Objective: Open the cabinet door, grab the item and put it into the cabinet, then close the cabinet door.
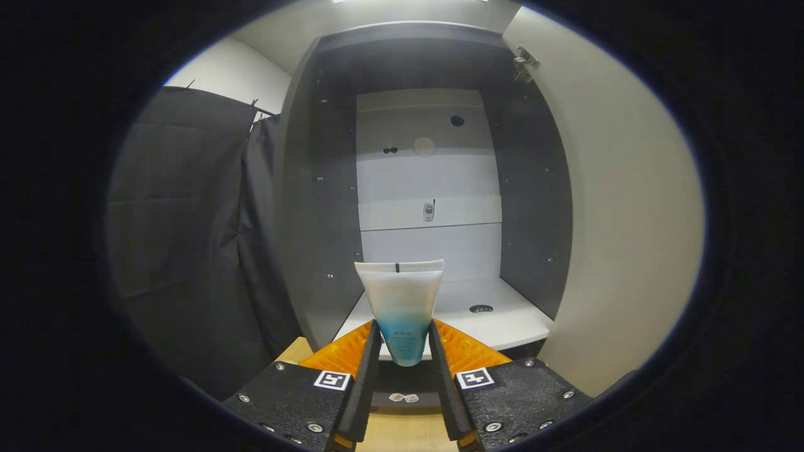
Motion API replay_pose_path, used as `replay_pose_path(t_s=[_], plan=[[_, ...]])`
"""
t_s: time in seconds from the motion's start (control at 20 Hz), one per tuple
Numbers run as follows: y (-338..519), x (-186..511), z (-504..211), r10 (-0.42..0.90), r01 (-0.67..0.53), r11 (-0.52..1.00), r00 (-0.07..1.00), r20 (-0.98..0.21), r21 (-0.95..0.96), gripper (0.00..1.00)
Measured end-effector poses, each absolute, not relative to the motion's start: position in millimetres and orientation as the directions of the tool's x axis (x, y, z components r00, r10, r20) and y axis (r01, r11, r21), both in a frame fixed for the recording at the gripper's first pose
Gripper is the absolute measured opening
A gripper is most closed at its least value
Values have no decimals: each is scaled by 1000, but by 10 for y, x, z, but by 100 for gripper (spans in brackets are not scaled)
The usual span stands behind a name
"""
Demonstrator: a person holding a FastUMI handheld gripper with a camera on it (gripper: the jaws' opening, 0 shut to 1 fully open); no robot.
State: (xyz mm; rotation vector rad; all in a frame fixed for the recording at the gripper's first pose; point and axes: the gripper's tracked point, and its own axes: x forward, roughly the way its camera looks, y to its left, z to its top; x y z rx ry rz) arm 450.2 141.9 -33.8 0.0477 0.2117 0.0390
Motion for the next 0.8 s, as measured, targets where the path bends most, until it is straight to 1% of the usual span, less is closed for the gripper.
replay_pose_path(t_s=[0.25,0.35,0.45,0.8], plan=[[1347,4980,-431,25,-7,997,966,-257,72,47],[1306,5124,-556,19,4,997,955,-295,76,47],[1253,5212,-684,7,17,997,944,-330,70,47],[1174,5355,-982,-25,33,999,921,-390,13,48]])
